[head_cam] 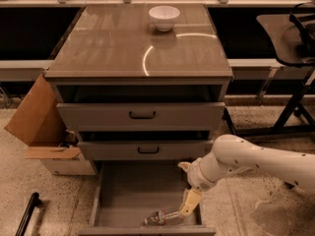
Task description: Pick water bottle from bottom drawer and place on counter
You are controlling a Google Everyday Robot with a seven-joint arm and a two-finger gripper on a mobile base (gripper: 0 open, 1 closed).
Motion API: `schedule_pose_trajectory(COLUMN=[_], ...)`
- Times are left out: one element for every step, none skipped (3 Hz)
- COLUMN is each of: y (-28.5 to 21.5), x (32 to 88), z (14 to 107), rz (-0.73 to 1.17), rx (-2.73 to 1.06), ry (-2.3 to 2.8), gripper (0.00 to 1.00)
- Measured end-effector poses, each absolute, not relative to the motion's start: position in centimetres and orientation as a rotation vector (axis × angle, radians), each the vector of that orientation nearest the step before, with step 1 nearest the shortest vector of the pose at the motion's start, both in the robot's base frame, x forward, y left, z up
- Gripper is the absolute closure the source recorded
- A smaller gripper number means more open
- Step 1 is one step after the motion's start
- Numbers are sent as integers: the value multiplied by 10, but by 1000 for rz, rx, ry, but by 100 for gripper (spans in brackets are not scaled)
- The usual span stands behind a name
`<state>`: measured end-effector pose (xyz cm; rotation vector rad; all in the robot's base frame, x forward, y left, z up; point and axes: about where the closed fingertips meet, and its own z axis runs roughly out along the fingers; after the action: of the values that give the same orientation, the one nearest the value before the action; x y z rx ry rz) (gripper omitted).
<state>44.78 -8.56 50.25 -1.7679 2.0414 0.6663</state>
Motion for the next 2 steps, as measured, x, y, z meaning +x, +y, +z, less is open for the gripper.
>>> schedule_pose_trajectory(y=[-97, -118], x=[453, 464], z=[469, 417], rz=[666, 650], rx=[-1781, -1830], ry=[2082, 2111], gripper=[0, 0])
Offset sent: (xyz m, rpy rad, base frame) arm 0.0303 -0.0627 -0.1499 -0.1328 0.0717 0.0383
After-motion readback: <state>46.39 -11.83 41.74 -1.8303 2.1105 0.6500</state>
